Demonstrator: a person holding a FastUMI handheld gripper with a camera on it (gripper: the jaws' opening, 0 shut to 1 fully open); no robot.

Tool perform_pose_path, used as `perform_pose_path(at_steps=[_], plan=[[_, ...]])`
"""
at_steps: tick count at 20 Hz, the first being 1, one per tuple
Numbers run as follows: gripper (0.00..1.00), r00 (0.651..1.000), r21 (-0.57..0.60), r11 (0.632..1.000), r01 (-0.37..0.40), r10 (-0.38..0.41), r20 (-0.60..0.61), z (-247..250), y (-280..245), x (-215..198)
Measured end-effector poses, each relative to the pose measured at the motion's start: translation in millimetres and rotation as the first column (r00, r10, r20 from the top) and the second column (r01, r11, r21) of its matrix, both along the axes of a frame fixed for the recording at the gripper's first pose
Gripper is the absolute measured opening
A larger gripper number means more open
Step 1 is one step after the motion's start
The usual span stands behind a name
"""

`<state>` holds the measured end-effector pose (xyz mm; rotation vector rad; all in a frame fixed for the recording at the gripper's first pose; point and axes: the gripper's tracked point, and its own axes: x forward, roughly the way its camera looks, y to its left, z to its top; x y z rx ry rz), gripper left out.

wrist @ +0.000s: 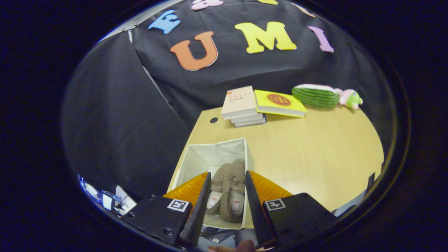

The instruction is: Open the storage box then place both shoes into the box .Put the left shoe in first, then the right shoe, with the right side of both shoes facing outward in a uniform manner.

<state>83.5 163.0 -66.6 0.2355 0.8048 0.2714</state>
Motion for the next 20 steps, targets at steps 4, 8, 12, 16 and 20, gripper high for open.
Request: perform_pose_path(at_steps=[4,8,12,16,20], plan=[[0.65,0.974,-0.051,0.998,0.039,-0.026,0.224,41,-24,4],[0.91,0.874,-0.086,0.986,0.14,-0.083,0.479,82,-71,-1],[1.0,0.772,-0.078,0.971,0.224,-0.128,0.623,114,-117,-36],[1.0,0.712,-0.095,0.963,0.252,-0.118,0.692,126,-137,-71],[1.0,0.696,-0.062,0.964,0.26,-0.142,0.704,126,-142,-91]])
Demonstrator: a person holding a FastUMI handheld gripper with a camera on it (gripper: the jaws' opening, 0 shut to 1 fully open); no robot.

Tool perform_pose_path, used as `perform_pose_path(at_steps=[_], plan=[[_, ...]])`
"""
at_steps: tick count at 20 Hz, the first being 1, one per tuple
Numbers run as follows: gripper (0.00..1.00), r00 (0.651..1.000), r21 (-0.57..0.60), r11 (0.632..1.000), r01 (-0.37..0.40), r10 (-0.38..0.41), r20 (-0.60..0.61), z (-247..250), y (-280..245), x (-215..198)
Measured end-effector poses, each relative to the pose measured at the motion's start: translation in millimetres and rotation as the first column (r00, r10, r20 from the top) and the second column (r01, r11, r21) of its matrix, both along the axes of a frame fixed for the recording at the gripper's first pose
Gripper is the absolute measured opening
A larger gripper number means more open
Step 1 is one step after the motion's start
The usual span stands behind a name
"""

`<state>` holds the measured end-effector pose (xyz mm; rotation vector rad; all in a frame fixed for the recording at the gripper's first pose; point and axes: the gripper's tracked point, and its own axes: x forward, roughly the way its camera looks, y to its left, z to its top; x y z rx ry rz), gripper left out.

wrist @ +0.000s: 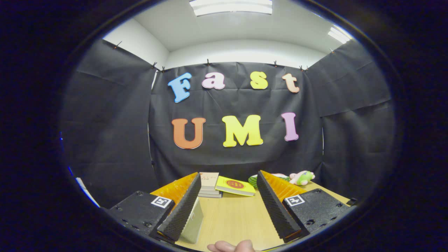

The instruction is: Open the storage box then place both shoes into the box .Put the left shoe in first, then the right shoe, with the right side of both shoes facing outward in a uniform manner.

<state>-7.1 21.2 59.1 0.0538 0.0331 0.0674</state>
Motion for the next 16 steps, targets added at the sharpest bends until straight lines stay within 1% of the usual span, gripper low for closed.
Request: perform_pose_path(at_steps=[4,8,10,14,16], plan=[[1.0,0.999,0.002,0.999,0.042,-0.042,-0.003,-8,-9,2],[1.0,0.999,-0.022,0.999,0.044,-0.044,-0.023,-17,-10,9],[1.0,0.998,-0.019,0.998,0.061,-0.062,-0.015,-17,-15,11],[1.0,0.998,-0.007,0.999,0.047,-0.047,-0.049,-28,-11,13],[1.0,0.998,-0.021,0.999,0.046,-0.047,-0.044,-31,-12,15]])
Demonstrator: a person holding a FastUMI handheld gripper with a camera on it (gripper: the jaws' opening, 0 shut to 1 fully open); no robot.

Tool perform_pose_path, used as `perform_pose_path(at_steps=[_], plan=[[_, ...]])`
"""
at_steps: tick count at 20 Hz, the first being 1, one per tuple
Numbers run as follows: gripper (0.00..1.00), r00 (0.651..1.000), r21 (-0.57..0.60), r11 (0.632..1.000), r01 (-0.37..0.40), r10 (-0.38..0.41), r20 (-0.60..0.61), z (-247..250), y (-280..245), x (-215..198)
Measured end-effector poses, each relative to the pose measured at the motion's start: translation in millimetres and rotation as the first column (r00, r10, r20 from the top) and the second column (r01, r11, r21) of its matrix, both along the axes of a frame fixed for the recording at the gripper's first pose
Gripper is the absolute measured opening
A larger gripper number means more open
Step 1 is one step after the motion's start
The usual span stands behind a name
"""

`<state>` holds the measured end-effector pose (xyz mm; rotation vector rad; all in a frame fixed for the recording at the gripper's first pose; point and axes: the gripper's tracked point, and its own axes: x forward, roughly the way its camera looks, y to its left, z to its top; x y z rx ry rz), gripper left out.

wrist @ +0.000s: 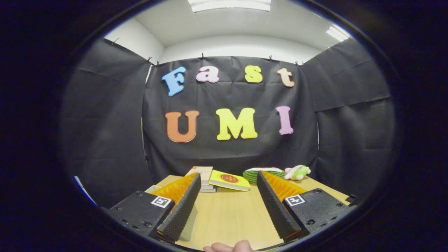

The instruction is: Open the storage box then place both shoes into the box .Put the left shoe in first, then the right shoe, with the right side of both shoes facing outward in a uniform manner.

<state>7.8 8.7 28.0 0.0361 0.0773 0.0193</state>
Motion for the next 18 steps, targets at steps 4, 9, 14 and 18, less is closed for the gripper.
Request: perform_pose_path(at_steps=[4,9,14,18], plan=[[1.0,1.0,-0.001,1.0,0.009,-0.009,0.003,-1,0,1],[1.0,0.998,-0.006,0.999,0.039,-0.039,0.048,10,-5,0],[1.0,0.996,-0.007,0.999,0.052,-0.051,0.068,11,-5,-3],[1.0,0.997,0.005,0.999,0.05,-0.05,0.057,8,-2,-3]])
